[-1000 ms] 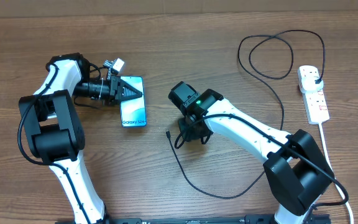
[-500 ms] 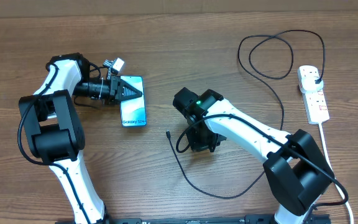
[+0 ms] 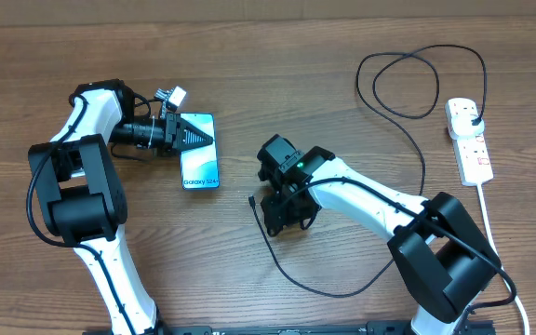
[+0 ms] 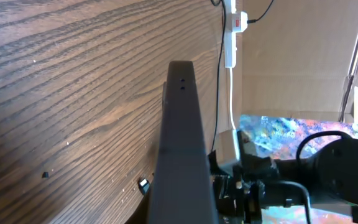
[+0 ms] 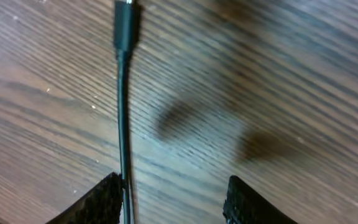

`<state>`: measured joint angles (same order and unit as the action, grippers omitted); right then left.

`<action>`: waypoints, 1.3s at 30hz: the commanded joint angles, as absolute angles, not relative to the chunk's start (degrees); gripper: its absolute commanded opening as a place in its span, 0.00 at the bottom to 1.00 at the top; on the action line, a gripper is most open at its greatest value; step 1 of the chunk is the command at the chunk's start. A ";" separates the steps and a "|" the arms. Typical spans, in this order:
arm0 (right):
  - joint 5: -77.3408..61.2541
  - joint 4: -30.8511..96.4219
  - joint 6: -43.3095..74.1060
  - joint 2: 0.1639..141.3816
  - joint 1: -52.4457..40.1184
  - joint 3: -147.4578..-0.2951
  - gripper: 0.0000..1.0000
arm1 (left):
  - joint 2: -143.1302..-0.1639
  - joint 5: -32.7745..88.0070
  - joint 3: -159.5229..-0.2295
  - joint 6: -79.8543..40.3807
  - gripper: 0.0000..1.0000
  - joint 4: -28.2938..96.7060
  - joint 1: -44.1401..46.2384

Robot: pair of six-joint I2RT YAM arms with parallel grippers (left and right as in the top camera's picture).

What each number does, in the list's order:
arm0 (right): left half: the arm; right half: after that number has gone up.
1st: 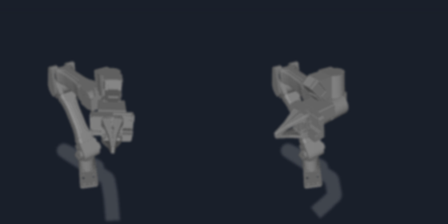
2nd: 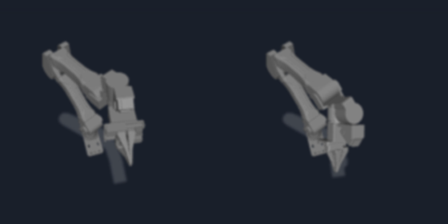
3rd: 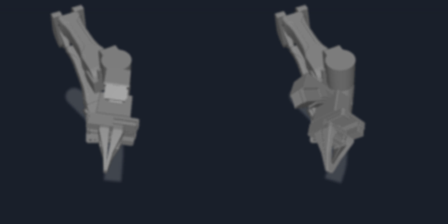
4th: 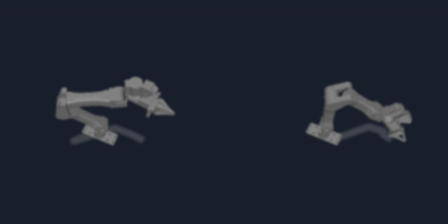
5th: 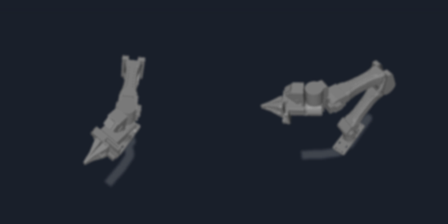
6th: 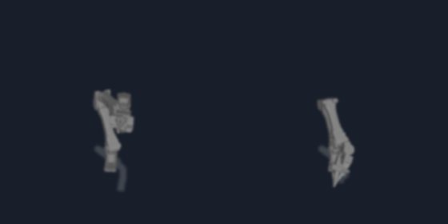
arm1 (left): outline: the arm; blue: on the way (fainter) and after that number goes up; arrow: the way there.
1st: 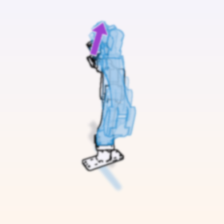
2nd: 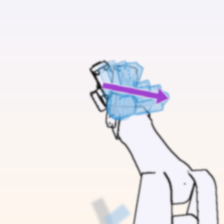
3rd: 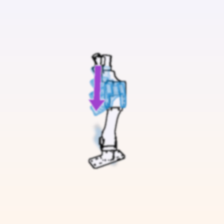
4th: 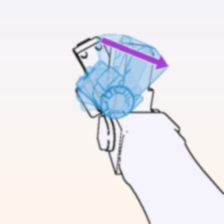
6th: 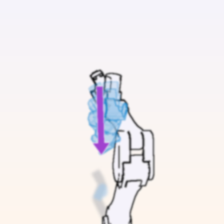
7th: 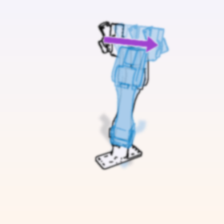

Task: Plug charger to phone and switch on socket
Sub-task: 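Lower the right gripper onto the black cable's USB-C plug, then grasp the USB-C plug with the right gripper and lift it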

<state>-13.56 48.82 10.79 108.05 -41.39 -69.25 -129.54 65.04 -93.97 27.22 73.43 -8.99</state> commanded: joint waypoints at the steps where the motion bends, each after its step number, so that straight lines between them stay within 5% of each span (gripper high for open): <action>1: -14.63 44.99 7.16 107.15 -41.56 -66.04 0.52 | -129.43 66.43 -93.84 28.27 0.04 73.47 -8.58; 4: -14.44 42.59 7.16 107.15 -41.60 -63.16 0.38 | -129.43 66.46 -93.84 28.27 0.04 73.23 -8.58; 7: -16.47 42.61 6.22 107.15 -42.68 -63.00 0.38 | -129.43 66.48 -93.84 28.25 0.04 72.99 -8.58; 14: -17.23 40.56 4.47 107.15 -44.12 -63.83 0.21 | -129.43 66.48 -93.84 28.25 0.04 72.97 -8.40; 28: 4.60 38.96 20.73 107.48 -51.53 -63.94 0.19 | -129.43 66.50 -93.82 28.05 0.04 72.79 -7.68; 36: 10.15 45.45 24.23 107.48 -38.96 -63.81 0.17 | -129.43 66.50 -93.84 26.96 0.04 72.49 -7.68; 39: 5.08 43.31 24.23 107.48 -36.18 -63.81 0.27 | -129.43 66.48 -93.84 26.96 0.04 72.34 -7.68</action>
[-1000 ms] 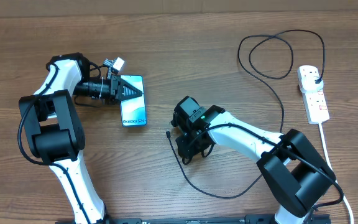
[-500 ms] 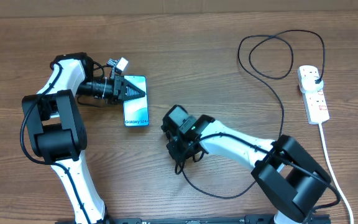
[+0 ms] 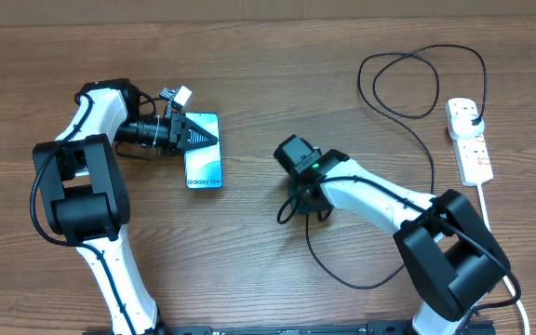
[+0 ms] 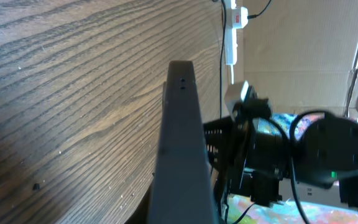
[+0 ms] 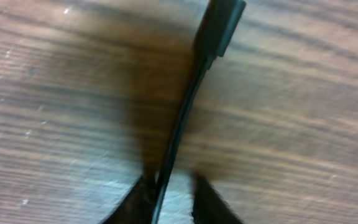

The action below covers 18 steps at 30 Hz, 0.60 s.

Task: Plug charger to phone and switch on socket
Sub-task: 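Grasp the USB-C plug with the right gripper and lift it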

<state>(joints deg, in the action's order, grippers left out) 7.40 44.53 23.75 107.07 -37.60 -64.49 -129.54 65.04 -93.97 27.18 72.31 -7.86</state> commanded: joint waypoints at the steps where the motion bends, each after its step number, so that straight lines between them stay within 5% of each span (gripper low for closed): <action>1: 3.31 42.02 25.71 107.48 -35.03 -63.81 0.34 | -129.43 66.48 -93.84 26.96 0.04 72.31 -7.68; 8: 3.38 34.79 32.99 107.48 -29.39 -63.81 0.39 | -129.43 66.48 -93.84 26.96 0.04 72.31 -7.68; 18: 3.75 30.33 33.01 107.50 -29.93 -63.70 0.33 | -129.43 66.46 -93.84 26.96 0.04 72.34 -7.68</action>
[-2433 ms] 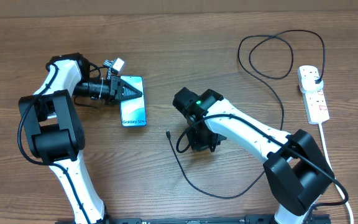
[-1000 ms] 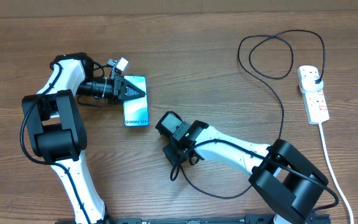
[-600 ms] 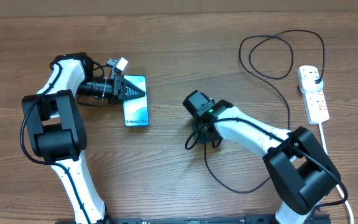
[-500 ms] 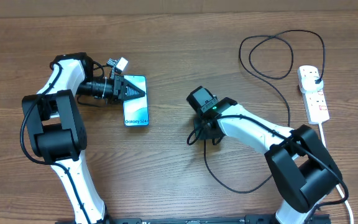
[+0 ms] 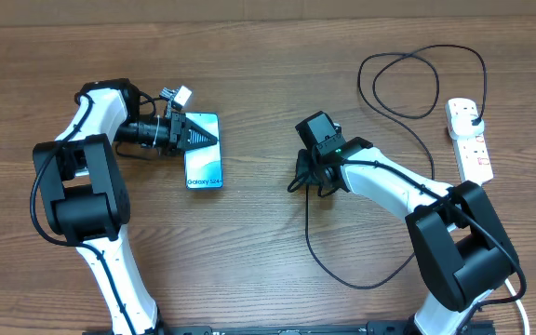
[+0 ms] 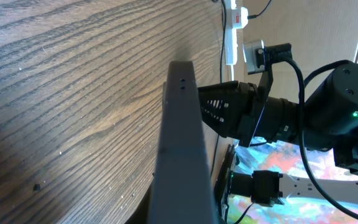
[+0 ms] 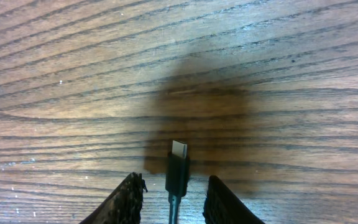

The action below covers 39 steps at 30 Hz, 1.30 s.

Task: Plug charger to phone and switch on socket
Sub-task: 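Grasp the USB-C plug with the right gripper and lift it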

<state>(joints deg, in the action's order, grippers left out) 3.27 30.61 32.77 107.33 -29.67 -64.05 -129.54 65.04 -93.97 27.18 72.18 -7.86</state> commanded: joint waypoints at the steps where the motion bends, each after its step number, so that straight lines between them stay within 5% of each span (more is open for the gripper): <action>1: 3.73 30.52 33.01 107.50 -30.00 -63.70 0.31 | -129.43 66.48 -93.84 26.96 0.04 72.31 -7.68; 13: 5.06 31.77 33.01 111.26 -31.88 -63.68 0.29 | -129.43 66.46 -93.84 26.96 0.04 72.36 -7.68; 29: 4.82 34.15 32.99 111.94 -31.79 -63.72 0.06 | -129.43 66.46 -93.84 26.96 0.04 72.34 -7.68; 39: 4.89 34.22 32.99 111.92 -31.75 -63.75 0.04 | -129.43 66.46 -93.84 27.00 0.04 72.03 -7.68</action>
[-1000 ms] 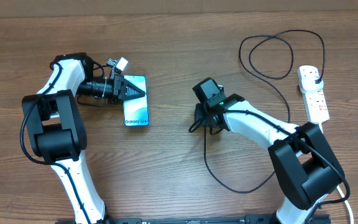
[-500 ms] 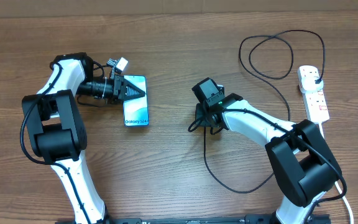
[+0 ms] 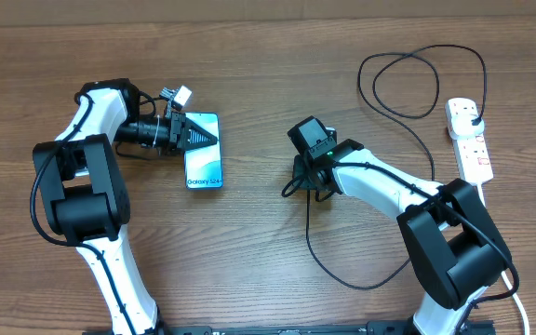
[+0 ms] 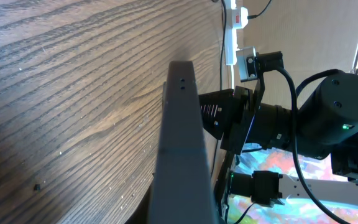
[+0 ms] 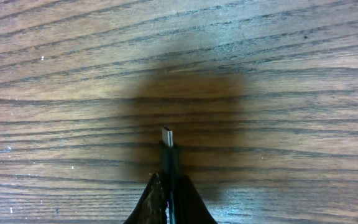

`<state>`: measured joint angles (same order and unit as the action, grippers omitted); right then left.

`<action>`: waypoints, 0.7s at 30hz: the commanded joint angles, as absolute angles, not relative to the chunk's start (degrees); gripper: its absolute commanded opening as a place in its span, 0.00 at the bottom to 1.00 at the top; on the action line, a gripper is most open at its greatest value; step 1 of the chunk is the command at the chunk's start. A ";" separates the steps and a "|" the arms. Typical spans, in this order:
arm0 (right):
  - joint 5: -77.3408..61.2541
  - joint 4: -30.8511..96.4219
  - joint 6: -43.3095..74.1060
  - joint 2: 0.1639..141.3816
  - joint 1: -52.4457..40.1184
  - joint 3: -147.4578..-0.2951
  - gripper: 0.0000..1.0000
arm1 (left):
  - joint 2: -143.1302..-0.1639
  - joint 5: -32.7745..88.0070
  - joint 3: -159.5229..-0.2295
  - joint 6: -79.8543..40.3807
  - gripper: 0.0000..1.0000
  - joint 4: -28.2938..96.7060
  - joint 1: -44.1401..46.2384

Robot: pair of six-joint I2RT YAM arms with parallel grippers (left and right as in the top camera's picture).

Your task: Plug charger to phone and switch on socket

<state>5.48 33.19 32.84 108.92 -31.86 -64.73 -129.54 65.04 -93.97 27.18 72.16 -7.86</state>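
A light-blue phone lies at the table's left, my left gripper shut on its upper end. The left wrist view shows the phone edge-on as a dark bar. The black charger cable loops across the table to the white power strip at the right edge. My right gripper sits mid-table, shut on the cable's USB-C plug, whose metal tip pokes out past the fingertips just over the wood.
The cable makes a second loop at the back right, ahead of the strip. The strip's white lead runs down the right edge. In the left wrist view the right arm faces the phone's end.
My right gripper's fingers stood apart on either side of the plug; now they are shut on it. The gripper sits slightly further left. The left gripper and phone have not moved.
My right gripper was open over the cable end lying mid-table, lower down. Then it was closed round the cable further right, then further back with fingers apart beside the plug, and now pinches the plug. My left gripper kept hold of the phone throughout.
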 commanded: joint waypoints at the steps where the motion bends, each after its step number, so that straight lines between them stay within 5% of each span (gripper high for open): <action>1: 4.89 34.30 32.99 111.90 -31.75 -63.75 0.04 | -129.43 66.43 -93.84 27.00 0.04 71.92 -7.68; 10: 1.91 38.61 23.79 103.04 -31.11 -65.34 0.04 | -129.43 67.90 -93.84 27.20 0.04 70.76 -7.88; 14: -6.72 41.71 18.65 93.84 -28.88 -65.34 0.04 | -129.43 88.58 -93.84 45.98 0.04 80.82 -8.80; 18: -19.14 45.08 12.56 85.76 -27.05 -65.32 0.04 | -129.43 90.54 -93.71 61.47 0.04 95.57 -9.08; 21: -29.39 47.24 7.05 81.69 -26.83 -65.30 0.04 | -128.81 90.61 -91.64 60.88 0.04 96.92 -8.97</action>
